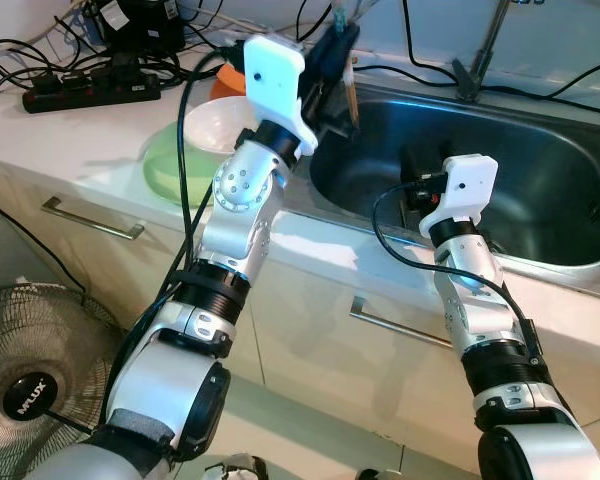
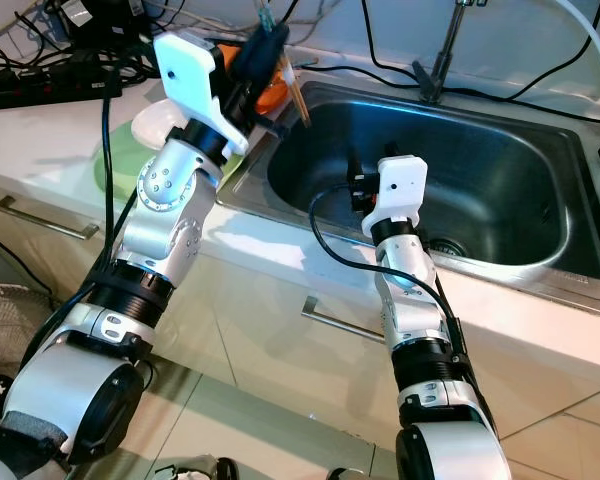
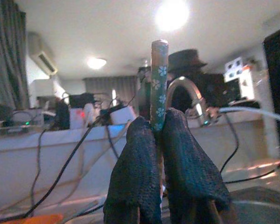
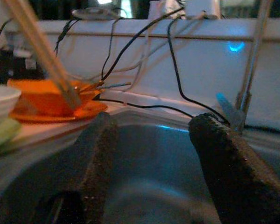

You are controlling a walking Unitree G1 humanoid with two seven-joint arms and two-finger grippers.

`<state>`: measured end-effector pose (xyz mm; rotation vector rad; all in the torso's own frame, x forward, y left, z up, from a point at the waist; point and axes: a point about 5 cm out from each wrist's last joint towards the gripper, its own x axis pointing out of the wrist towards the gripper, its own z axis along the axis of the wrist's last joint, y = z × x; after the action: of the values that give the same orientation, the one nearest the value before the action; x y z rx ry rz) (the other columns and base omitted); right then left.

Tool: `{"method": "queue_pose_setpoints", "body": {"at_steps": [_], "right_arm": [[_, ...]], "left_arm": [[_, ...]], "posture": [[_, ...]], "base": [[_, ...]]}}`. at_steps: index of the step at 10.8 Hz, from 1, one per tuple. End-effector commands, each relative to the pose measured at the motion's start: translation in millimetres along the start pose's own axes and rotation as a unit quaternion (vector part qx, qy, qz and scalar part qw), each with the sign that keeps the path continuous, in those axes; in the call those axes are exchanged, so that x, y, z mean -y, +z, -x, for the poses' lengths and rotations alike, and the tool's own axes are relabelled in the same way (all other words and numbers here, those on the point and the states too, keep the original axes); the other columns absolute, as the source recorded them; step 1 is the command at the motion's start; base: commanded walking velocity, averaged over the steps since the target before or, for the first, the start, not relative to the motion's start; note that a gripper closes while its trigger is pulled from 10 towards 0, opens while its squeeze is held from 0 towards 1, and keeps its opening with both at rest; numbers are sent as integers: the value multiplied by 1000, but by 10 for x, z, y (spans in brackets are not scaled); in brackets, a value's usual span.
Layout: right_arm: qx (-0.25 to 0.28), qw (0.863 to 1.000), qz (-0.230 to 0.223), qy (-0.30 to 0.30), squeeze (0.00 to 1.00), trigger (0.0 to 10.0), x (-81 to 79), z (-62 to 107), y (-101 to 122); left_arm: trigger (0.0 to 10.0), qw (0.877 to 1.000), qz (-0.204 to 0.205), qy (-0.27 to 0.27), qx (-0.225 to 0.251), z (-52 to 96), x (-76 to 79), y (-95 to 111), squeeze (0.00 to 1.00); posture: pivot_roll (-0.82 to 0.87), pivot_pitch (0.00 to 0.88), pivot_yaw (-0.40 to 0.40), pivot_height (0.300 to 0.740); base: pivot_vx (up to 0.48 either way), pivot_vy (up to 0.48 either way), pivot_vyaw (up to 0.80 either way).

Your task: Kitchen organization

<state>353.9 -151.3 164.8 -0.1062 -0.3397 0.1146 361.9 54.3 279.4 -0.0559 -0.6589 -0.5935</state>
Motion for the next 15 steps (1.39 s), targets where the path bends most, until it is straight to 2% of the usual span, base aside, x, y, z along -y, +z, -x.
{"method": "queue_pose_setpoints", "body": {"at_steps": [1, 2, 3, 9, 13, 15], "right_arm": [[24, 999, 18, 23, 1000, 10000, -41, -35, 107], [27, 998, 22, 47, 588, 10000, -101, -33, 117], [27, 996, 23, 78, 0, 10000, -182, -20, 117], [30, 994, 8, 100, 0, 10000, -345, -31, 133], [27, 995, -3, 95, 0, 10000, -401, -63, 129], [24, 997, 0, 74, 0, 10000, -366, -87, 128]], "left_arm": [[10000, 1000, 10, 0, 3, 21, -29, 35, 0], [10000, 1000, 13, 2, 1, 37, -35, 27, 0], [10000, 999, 37, 12, -2, 62, -52, 8, 0], [10000, 993, 113, 14, 9, 97, -16, 17, 0], [10000, 986, 165, -19, -9, 129, 153, -40, 0], [10000, 985, 165, -37, -20, 141, 231, -44, 0]], "posture": [[20, 11, 34, 740], [18, 12, 36, 740], [18, 16, 37, 740], [22, 23, 39, 740], [29, 28, 39, 740], [32, 30, 40, 740]], "base": [[0, 0, 0], [0, 0, 0], [0, 0, 0], [0, 0, 0], [0, 0, 0], [0, 0, 0]]}}
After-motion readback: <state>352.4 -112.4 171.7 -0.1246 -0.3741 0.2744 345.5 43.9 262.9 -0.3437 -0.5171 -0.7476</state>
